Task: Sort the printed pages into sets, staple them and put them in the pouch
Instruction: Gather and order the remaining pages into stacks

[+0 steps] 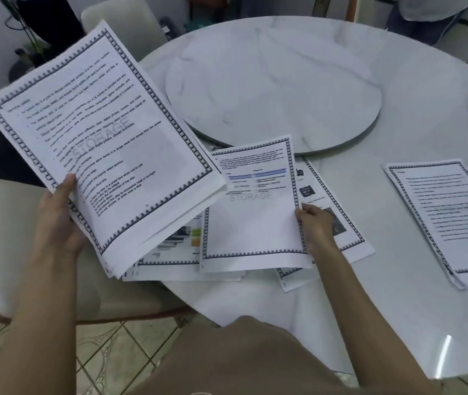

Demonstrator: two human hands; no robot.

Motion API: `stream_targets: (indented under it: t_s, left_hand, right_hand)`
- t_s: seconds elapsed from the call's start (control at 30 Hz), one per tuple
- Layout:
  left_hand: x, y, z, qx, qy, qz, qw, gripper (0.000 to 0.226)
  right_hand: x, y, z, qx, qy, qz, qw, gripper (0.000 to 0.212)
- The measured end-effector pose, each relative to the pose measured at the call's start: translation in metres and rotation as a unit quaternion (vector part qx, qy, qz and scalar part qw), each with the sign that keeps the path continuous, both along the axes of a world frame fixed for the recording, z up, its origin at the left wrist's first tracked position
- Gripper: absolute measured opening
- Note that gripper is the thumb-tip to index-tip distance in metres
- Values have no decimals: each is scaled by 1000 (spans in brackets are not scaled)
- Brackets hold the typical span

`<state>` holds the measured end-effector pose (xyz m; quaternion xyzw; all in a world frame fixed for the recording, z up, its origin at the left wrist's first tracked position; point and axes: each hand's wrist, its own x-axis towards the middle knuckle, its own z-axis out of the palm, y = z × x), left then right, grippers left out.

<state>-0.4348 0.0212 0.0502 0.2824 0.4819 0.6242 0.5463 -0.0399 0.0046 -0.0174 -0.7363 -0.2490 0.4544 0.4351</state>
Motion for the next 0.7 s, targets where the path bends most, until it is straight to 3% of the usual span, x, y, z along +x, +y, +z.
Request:
stream_targets:
  t_s: [0.27,0.4,0.5,0.6,0.7]
  left_hand:
    - [-16,5,3,21,-10,-10,1000,91]
    - [-13,7,3,12,-29,3,999,62]
    - [-10,10,-1,-2,-33,2,999,70]
    - [-5,11,-4,-1,-40,7,999,44]
    - [-3,10,-5,-3,-41,11,999,57]
  right_hand:
    - [-67,7,-7,8,-50,73,996,26]
    - [-82,9,-8,10,-61,99,993,25]
    - [-87,10,-5,9,-68,124,990,26]
    - [-76,11,-4,18,-81,130,988,23]
    - [-52,11,2,24,-133,128,983,26]
